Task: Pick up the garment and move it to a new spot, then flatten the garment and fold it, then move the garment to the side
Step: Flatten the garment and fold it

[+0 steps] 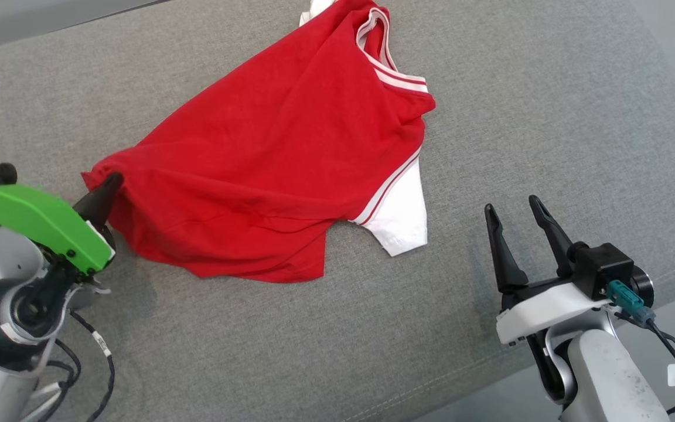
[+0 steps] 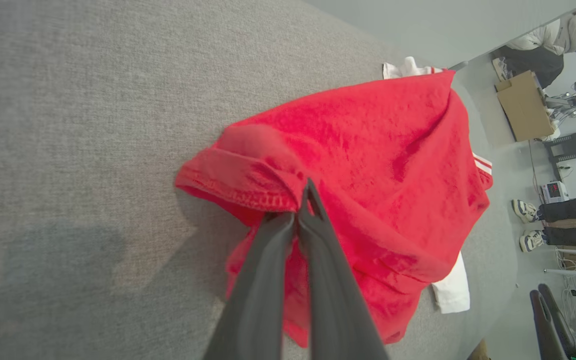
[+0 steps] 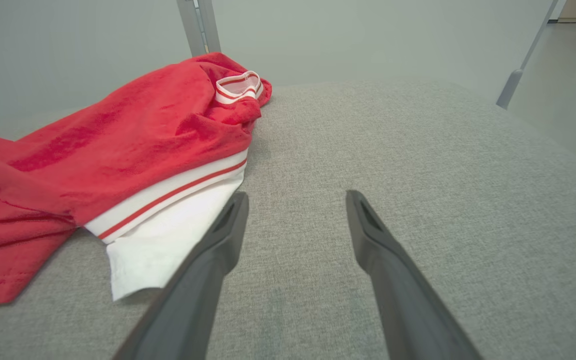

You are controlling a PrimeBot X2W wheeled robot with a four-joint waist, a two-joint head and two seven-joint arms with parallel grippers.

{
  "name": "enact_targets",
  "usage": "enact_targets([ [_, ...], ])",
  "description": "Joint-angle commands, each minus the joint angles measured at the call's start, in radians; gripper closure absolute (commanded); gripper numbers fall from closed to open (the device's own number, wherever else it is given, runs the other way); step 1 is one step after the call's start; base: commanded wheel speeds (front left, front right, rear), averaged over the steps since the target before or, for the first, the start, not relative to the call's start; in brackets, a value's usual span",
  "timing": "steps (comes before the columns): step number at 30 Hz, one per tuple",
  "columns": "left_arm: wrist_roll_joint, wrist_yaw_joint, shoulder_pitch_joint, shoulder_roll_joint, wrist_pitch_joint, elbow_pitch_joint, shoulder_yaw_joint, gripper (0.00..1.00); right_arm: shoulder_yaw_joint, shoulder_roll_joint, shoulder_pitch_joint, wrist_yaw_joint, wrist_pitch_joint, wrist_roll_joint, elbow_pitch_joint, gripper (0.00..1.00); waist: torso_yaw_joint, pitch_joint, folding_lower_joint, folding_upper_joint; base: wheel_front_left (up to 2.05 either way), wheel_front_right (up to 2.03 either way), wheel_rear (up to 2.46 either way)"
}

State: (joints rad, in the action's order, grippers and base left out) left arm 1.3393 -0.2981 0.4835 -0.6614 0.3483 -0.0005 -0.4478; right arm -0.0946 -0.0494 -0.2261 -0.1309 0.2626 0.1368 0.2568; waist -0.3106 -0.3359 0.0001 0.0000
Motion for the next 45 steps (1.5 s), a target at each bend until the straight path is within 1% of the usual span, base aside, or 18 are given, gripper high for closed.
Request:
enact_targets([
  [1,0.005,0.008,-0.02,0.007,-0.019,0.01,0.006,0.0,0.005,-0.002,0.013,0.0,0.003,-0.007,0.002,0.0,0.01,0.007,-0.0001,0.0,0.0,0.0,0.0],
  [5,-0.022,0.037,-0.064,0.075,-0.138,0.061,0.013,0.0,0.018,-0.002,0.025,0.0,0.003,-0.036,0.003,0.0,0.042,0.024,-0.0001,0.0,0.0,0.0,0.0],
  [8,-0.026,0.054,-0.106,0.12,-0.214,0.072,0.02,0.0,0.019,-0.002,0.036,0.0,0.003,-0.054,0.002,0.0,0.066,0.035,-0.0001,0.0,0.0,0.0,0.0],
  [12,-0.029,0.067,-0.159,0.164,-0.27,0.09,0.009,0.0,0.015,-0.002,0.036,0.0,0.003,-0.072,0.0,0.0,0.097,0.041,-0.0001,0.0,0.0,0.0,0.0],
  [15,-0.02,0.084,-0.178,0.196,-0.277,0.115,-0.007,0.0,0.013,-0.002,0.033,0.0,0.003,-0.08,-0.001,0.0,0.112,0.04,-0.0001,0.0,0.0,0.0,0.0],
  [20,-0.043,0.114,-0.152,0.22,-0.268,0.199,-0.049,0.0,0.003,-0.002,0.026,0.0,0.003,-0.089,0.002,0.0,0.121,0.036,-0.0001,0.0,0.0,0.0,0.0],
  [26,-0.061,0.143,-0.111,0.238,-0.273,0.288,-0.063,0.0,-0.002,-0.002,0.019,0.0,0.003,-0.085,0.004,0.0,0.102,0.024,-0.0001,0.0,0.0,0.0,0.0],
  [30,-0.107,0.145,-0.075,0.22,-0.296,0.358,-0.079,0.0,0.002,-0.002,0.024,0.0,0.003,-0.078,0.003,0.0,0.086,0.012,-0.0001,0.0,0.0,0.0,0.0],
  [31,-0.12,0.154,-0.068,0.218,-0.295,0.368,-0.088,0.0,0.002,-0.002,0.024,0.0,0.003,-0.076,0.003,0.0,0.083,0.01,-0.0001,0.0,0.0,0.0,0.0],
  [32,-0.123,0.166,-0.063,0.223,-0.291,0.374,-0.094,0.1,0.003,-0.002,0.023,0.0,0.003,-0.074,0.002,0.0,0.081,0.008,-0.0001,0.0,0.0,0.0,0.0],
  [33,-0.114,0.18,-0.059,0.234,-0.288,0.379,-0.095,0.77,0.004,-0.002,0.024,0.0,0.003,-0.072,0.001,0.0,0.08,0.007,-0.0001,0.0,0.0,0.0,0.0],
  [34,-0.109,0.194,-0.057,0.241,-0.275,0.383,-0.104,1.0,0.005,-0.002,0.025,0.0,0.003,-0.071,0.001,0.0,0.08,0.006,-0.0001,0.0,0.0,0.0,0.0],
  [35,-0.108,0.207,-0.056,0.243,-0.267,0.385,-0.113,1.0,0.007,-0.002,0.026,0.0,0.003,-0.069,0.001,0.0,0.08,0.005,-0.0001,0.0,0.0,0.0,0.0],
  [38,-0.112,0.228,-0.049,0.247,-0.271,0.386,-0.118,1.0,0.01,-0.002,0.03,0.0,0.003,-0.067,0.0,0.0,0.084,0.004,-0.0001,0.0,0.0,0.0,0.0],
  [43,-0.103,0.248,-0.061,0.238,-0.289,0.354,-0.103,1.0,0.019,-0.002,0.036,0.0,0.003,-0.068,0.001,0.0,0.102,0.009,-0.0001,0.0,0.0,0.0,0.0],
  [45,-0.097,0.25,-0.073,0.221,-0.302,0.32,-0.087,1.0,0.021,-0.002,0.038,0.0,0.003,-0.07,0.001,0.0,0.114,0.013,-0.0001,0.0,0.0,0.0,0.0],
])
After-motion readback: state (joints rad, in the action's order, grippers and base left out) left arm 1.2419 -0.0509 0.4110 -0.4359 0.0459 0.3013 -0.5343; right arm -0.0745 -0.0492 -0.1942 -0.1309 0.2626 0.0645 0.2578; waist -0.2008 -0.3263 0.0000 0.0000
